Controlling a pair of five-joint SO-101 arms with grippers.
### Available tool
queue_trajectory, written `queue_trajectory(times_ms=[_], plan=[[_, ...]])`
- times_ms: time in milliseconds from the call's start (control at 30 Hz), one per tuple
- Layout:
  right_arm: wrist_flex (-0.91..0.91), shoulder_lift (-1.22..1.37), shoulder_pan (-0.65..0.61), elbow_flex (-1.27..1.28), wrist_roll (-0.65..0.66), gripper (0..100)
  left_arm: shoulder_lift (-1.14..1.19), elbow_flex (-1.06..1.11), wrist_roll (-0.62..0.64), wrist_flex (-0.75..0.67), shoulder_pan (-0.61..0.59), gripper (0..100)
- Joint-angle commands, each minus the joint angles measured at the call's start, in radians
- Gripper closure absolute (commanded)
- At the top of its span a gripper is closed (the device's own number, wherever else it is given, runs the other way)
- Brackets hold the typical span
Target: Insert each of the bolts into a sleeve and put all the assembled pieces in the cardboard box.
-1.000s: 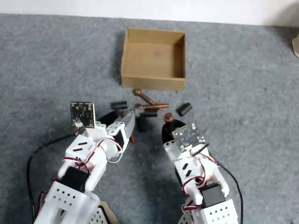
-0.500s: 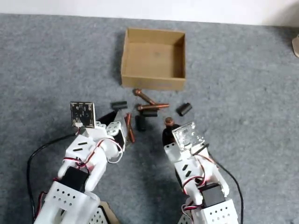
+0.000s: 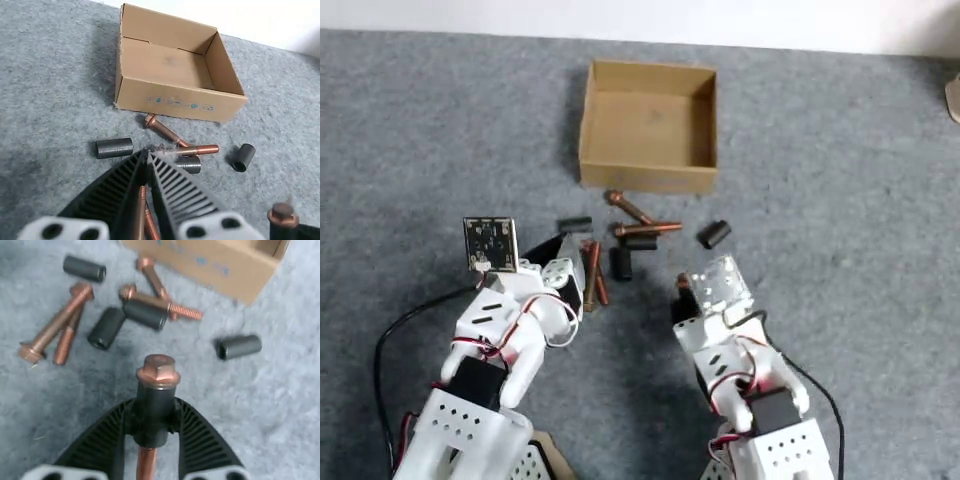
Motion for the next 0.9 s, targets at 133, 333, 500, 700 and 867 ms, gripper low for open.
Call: queue_trajectory(times_ms=[133,333,500,700,867], plan=[[-0.127,0.377,0.021,-0.259,-0.018,99.5,-0.002,-0.002,0.011,0.006,-0.01,99],[-0.148,0.622,0.021,-0.453,-0.018,99.5,-0.002,-0.001,0.011,0.006,-0.012,99],[-0.148,0.823,0.021,-0.621,-0.011,99.5,-0.002,0.022,0.011,0.003,-0.013,99],[-0.148,1.07,0.022,-0.842,-0.011,99.5,-0.002,0.025,0.011,0.003,-0.013,99],[-0.148,1.242,0.048,-1.009,-0.011,99.5,-0.002,0.045,0.009,0.002,-0.01,99]])
